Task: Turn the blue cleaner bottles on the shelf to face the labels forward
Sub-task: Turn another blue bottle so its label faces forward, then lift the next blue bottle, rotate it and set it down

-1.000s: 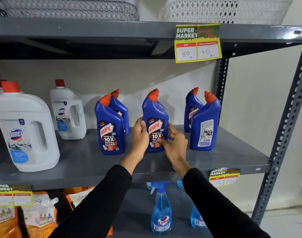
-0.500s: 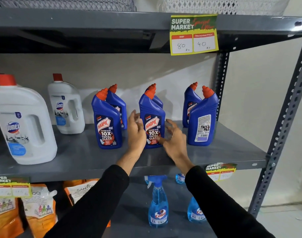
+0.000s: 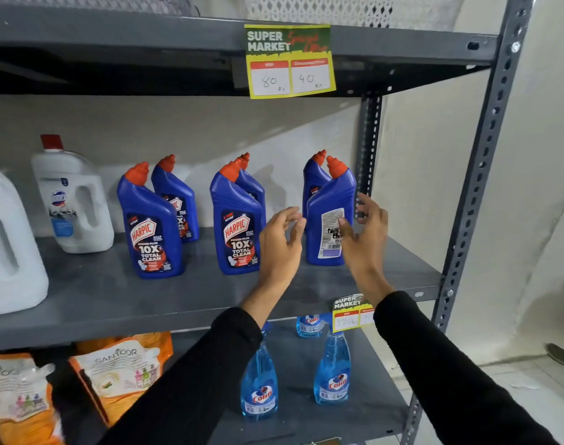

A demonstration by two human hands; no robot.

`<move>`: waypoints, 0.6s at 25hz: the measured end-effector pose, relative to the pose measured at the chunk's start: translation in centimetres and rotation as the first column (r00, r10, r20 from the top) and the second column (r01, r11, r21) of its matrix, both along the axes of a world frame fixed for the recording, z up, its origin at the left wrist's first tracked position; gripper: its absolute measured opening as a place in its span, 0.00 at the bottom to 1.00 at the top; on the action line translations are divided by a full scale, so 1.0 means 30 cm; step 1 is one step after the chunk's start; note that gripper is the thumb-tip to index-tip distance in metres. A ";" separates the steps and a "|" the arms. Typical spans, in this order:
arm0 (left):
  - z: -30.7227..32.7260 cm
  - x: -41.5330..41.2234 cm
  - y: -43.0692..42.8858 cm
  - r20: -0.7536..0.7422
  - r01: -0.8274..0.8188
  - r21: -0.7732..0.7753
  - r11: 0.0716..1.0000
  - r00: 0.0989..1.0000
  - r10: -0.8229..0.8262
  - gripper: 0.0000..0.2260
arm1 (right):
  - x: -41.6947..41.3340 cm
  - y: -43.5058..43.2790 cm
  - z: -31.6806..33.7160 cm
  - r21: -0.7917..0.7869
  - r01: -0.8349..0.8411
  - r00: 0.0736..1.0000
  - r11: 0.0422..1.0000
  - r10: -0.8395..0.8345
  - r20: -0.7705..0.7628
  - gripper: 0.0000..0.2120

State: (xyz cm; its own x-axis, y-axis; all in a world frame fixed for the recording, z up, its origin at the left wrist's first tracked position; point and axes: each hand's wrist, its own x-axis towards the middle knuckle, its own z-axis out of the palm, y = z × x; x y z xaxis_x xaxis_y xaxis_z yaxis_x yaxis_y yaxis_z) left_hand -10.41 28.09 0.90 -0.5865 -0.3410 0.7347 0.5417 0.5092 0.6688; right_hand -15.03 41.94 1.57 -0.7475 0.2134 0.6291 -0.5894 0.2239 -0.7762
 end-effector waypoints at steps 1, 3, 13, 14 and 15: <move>-0.015 -0.023 0.019 0.068 -0.029 0.034 0.999 0.997 0.027 0.15 | -0.024 0.025 -0.010 0.052 -0.012 0.997 0.999 0.008 0.073 0.28; -0.038 -0.071 0.042 0.211 -0.068 0.091 0.994 0.976 0.048 0.18 | -0.067 0.057 -0.028 0.106 -0.103 0.964 0.989 0.073 0.255 0.29; -0.071 -0.192 0.064 0.255 -0.008 0.177 0.984 0.966 -0.038 0.14 | -0.117 0.035 -0.055 -0.052 -0.275 0.891 0.960 0.275 0.361 0.10; -0.060 -0.195 0.065 0.227 0.019 0.184 0.983 0.972 -0.061 0.15 | -0.113 0.033 -0.049 -0.070 -0.258 0.906 0.964 0.267 0.328 0.09; -0.044 -0.197 0.068 0.199 0.041 0.186 0.982 0.977 -0.079 0.16 | -0.109 0.029 -0.038 -0.089 -0.249 0.919 0.964 0.264 0.294 0.09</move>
